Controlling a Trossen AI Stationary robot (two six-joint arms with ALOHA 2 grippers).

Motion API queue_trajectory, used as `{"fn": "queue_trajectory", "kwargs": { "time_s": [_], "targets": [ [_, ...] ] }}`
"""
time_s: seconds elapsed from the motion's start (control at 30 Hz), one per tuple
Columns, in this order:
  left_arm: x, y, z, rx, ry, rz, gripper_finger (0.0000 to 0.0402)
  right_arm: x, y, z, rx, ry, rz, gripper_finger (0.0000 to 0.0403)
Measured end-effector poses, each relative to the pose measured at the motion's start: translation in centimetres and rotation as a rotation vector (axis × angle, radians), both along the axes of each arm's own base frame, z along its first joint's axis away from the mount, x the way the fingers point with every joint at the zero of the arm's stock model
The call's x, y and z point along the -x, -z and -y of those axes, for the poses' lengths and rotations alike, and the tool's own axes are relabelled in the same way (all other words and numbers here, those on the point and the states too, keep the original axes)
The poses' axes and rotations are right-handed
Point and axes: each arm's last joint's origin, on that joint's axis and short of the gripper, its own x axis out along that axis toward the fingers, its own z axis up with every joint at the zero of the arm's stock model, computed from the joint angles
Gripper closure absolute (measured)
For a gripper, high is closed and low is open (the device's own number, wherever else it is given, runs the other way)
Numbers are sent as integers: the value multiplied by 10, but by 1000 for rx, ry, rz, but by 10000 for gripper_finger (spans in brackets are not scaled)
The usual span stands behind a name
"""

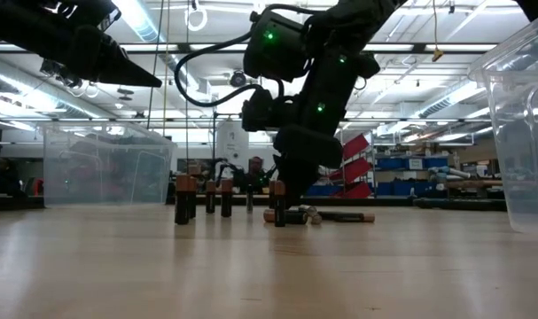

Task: Sort batteries
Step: Put the black and silver battery into the bottom transparent bin

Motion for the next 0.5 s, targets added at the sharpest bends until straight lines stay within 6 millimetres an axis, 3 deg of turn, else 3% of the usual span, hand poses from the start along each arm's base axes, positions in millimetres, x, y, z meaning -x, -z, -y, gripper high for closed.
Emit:
{"fn": "queue_trajectory", "kwargs": {
  "time_s": [0.37,0.5],
  "targets": [
    [0,0,0,0,0,0,241,2,-46,-1,9,-23,97,397],
    [0,0,0,0,0,1,241,16,-79,-2,-1,-6,132,397]
  ]
}}
